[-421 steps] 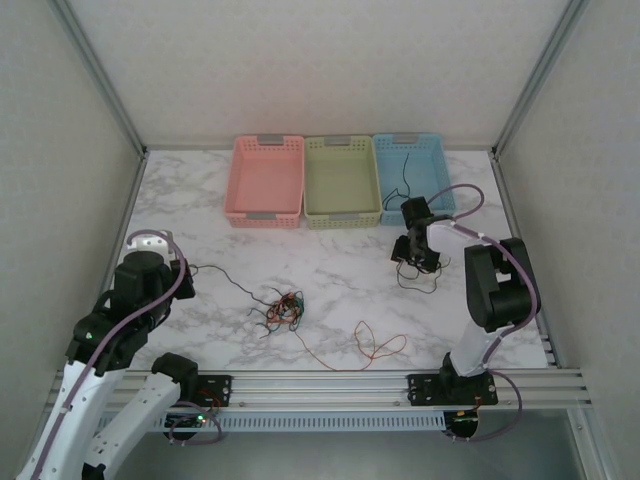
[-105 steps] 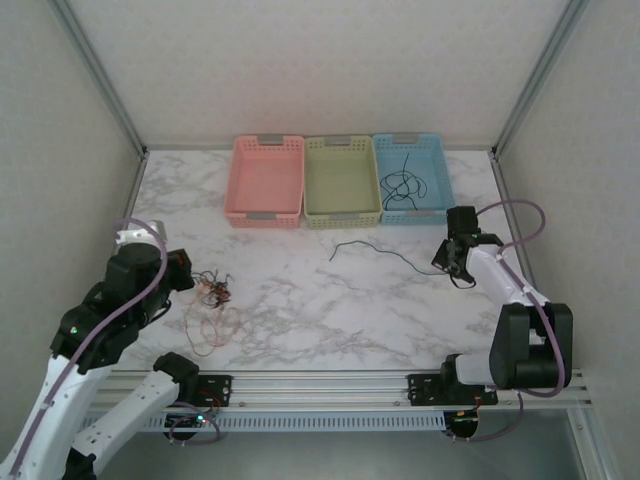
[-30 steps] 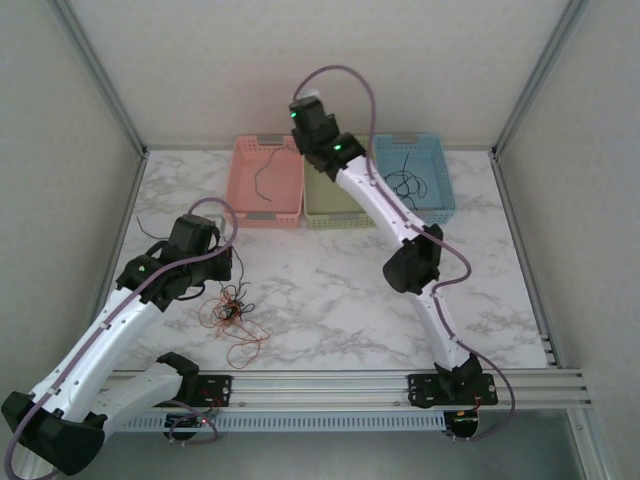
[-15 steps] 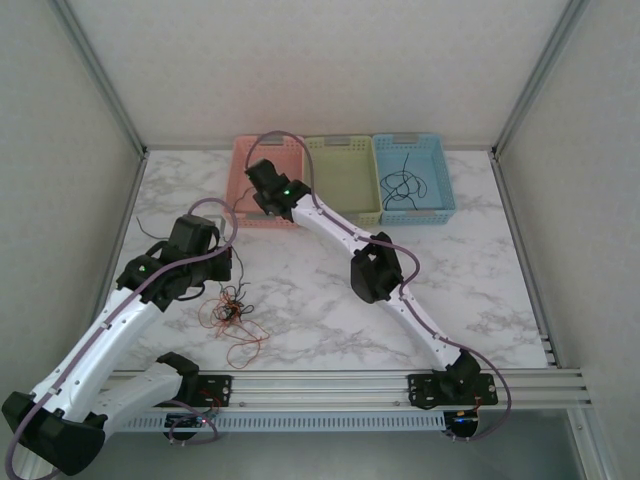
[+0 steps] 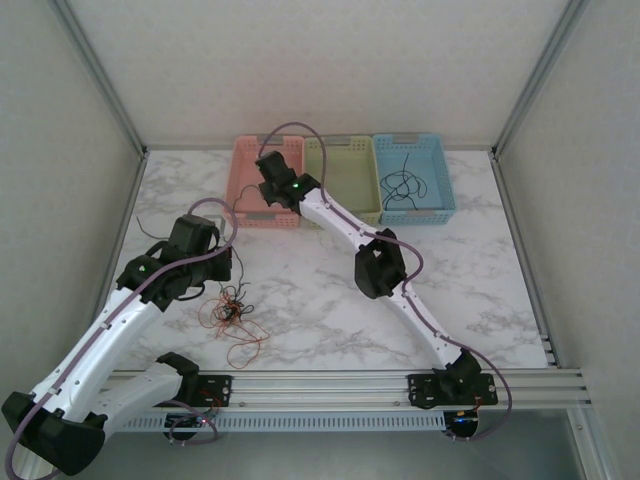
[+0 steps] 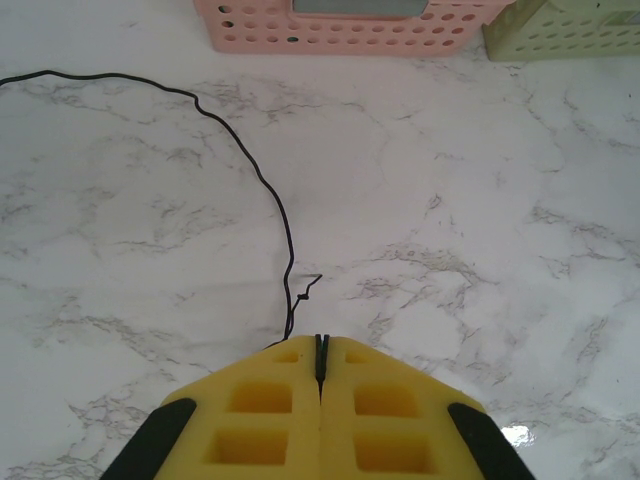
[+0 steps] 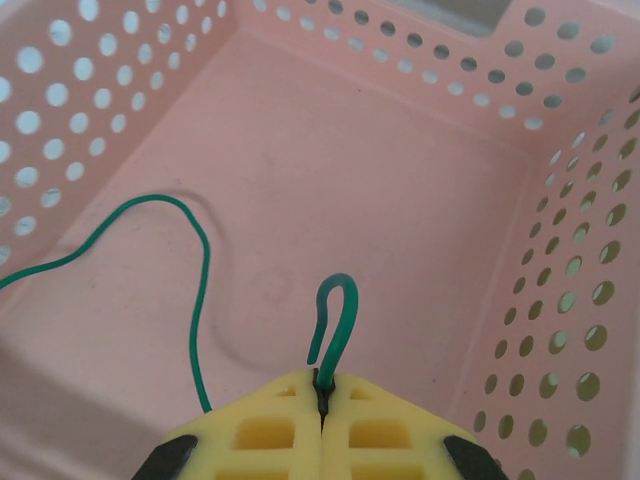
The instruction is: Untangle the cables
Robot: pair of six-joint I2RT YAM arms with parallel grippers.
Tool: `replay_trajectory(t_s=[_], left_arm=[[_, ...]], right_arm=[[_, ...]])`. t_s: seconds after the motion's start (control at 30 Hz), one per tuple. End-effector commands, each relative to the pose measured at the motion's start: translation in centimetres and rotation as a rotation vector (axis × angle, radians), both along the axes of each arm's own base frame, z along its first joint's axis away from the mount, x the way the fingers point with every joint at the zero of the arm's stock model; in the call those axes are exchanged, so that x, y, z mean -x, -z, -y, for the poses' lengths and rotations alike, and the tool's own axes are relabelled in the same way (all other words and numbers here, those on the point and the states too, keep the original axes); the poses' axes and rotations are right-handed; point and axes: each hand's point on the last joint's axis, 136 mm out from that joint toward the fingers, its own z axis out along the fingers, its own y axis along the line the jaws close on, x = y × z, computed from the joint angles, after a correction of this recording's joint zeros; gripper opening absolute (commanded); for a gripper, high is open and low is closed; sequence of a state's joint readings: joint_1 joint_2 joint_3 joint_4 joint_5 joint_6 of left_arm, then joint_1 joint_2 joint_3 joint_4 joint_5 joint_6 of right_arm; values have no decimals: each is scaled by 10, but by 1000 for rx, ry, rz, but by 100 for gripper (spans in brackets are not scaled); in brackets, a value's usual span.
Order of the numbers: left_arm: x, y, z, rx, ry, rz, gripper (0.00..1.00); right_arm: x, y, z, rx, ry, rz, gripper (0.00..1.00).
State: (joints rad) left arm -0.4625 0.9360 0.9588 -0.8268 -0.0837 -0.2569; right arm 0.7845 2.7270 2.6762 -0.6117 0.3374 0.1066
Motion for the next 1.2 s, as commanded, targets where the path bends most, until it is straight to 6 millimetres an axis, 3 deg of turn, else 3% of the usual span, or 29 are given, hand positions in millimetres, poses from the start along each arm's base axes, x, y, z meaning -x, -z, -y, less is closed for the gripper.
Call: replay_trajectory(t_s=[0.0,0.13,0.23,0.37,0.4,0.63,0.8,0.93,1.17], left_arm=[[0,-1,0,7,9,12,0],[0,-2,0,9,11,14,0],[0,-1,0,9,13,11,0],[0,-2,0,10,13,13,0],[0,-1,0,9,12,11,0],[0,-2,2,18,18,11,0],[0,-3,1,20,14,15,0],[1,-3,1,24,19,14,0],[1,-5,1,30,18,24,0]], right_arm=[[-2,13,-5,-66,16,-44,0],[0,16,1,-78,33,-83,0],[4,3,-2,-103,10,-93,12],[9,-27,-1,-125,-8,-80,42],[10,-36,1,-127,-7,-74,45],[21,-103,8,-188,-21,-30,62],[34,-144,19,-225,-14,-14,65],[45,-152,23,-236,-28,-40,67],[54,-128,12,-249,-67,-127,63]])
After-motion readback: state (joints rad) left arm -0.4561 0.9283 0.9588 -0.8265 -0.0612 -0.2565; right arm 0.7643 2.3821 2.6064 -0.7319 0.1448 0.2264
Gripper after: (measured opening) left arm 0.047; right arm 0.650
